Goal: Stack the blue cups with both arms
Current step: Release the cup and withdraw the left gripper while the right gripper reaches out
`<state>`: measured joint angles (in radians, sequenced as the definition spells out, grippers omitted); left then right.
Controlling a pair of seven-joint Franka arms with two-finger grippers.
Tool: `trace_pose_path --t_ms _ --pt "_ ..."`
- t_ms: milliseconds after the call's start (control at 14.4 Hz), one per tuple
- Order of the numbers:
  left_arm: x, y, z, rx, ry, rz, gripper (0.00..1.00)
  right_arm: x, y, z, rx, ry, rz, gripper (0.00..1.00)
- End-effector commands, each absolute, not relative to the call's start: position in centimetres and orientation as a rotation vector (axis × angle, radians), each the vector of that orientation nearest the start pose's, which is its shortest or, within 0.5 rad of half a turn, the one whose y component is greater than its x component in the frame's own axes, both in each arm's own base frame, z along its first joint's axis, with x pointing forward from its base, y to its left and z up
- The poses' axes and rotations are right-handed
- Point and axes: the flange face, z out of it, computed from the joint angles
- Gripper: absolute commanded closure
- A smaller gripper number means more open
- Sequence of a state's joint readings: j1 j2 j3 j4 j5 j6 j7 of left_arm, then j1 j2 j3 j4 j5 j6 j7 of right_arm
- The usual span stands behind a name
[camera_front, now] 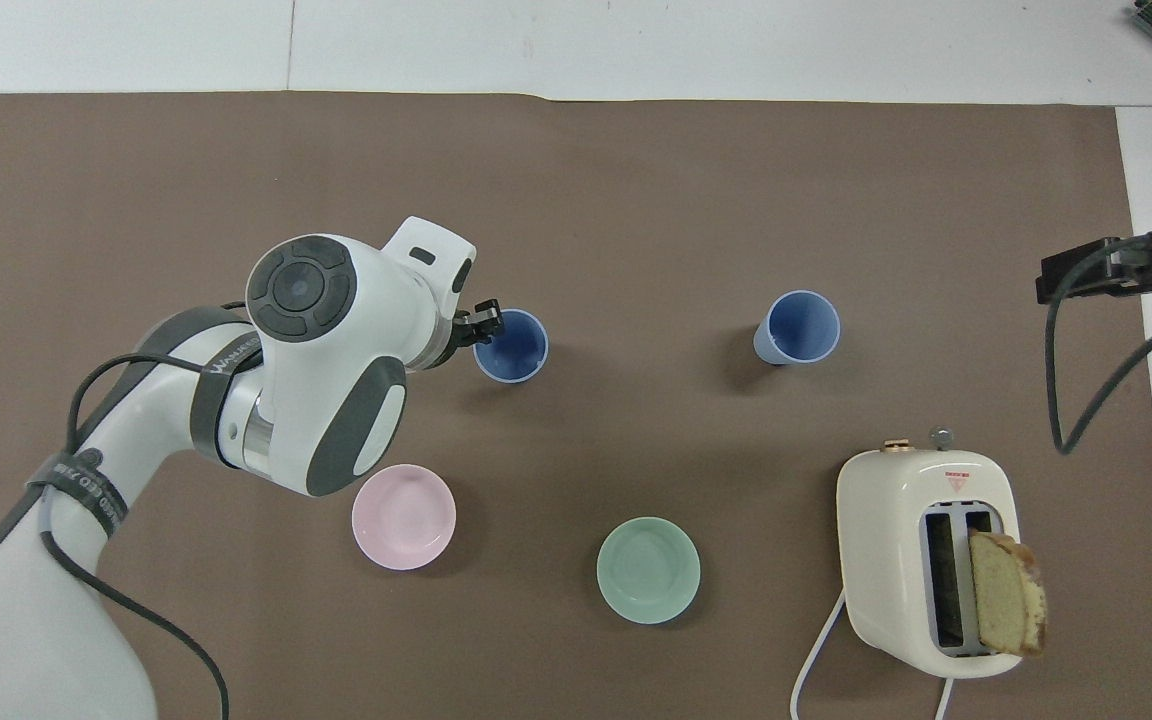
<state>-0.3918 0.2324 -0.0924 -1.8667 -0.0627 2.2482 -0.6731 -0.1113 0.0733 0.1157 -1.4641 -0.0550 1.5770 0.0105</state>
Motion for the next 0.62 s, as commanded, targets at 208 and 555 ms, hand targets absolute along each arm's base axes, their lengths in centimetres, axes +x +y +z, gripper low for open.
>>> trace_pose_path --t_ms 208,555 --pt "55.7 -17.7 48.6 -3.199 -0.055 -0.098 0.0 57.7 0.4 61.6 -3.13 -0.016 -0.142 0.0" --pt "55.5 -10.5 50.3 -3.176 0.089 -0.019 0.0 59.6 2.5 55.5 -3.08 -0.039 -0.131 0.0"
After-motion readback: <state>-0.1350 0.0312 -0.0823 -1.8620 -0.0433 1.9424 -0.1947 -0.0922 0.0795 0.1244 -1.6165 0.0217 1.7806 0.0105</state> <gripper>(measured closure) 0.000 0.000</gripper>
